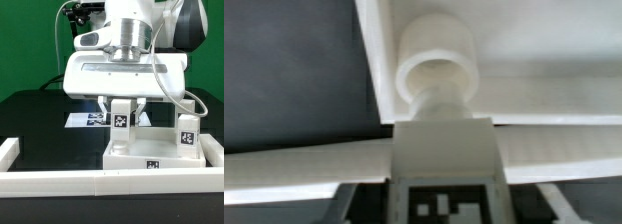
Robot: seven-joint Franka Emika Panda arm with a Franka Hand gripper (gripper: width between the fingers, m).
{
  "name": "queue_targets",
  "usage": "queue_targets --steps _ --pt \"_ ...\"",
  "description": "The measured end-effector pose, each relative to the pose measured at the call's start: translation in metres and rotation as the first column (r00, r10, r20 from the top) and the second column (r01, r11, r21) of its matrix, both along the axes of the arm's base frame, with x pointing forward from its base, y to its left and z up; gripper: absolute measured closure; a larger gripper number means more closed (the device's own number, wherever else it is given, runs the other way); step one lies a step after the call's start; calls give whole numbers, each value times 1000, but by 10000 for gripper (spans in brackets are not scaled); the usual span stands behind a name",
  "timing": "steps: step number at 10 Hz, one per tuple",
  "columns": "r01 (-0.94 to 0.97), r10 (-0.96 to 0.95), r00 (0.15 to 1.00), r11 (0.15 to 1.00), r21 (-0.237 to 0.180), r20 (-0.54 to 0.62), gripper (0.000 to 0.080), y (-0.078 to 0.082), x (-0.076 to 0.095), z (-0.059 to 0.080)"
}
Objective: Assemble square table
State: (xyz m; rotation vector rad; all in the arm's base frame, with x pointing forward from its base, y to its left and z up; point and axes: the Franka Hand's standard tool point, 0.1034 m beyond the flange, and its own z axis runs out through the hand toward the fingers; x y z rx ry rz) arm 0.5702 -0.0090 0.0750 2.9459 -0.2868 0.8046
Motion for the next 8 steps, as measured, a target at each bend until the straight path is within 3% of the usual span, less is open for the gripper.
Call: queue_targets --steps 4,8 --pt "7 -7 1000 1000 -1 -5 511 -5 -3 -1" --pt "-1 1 1000 1000 -5 -2 511 -1 -4 -2"
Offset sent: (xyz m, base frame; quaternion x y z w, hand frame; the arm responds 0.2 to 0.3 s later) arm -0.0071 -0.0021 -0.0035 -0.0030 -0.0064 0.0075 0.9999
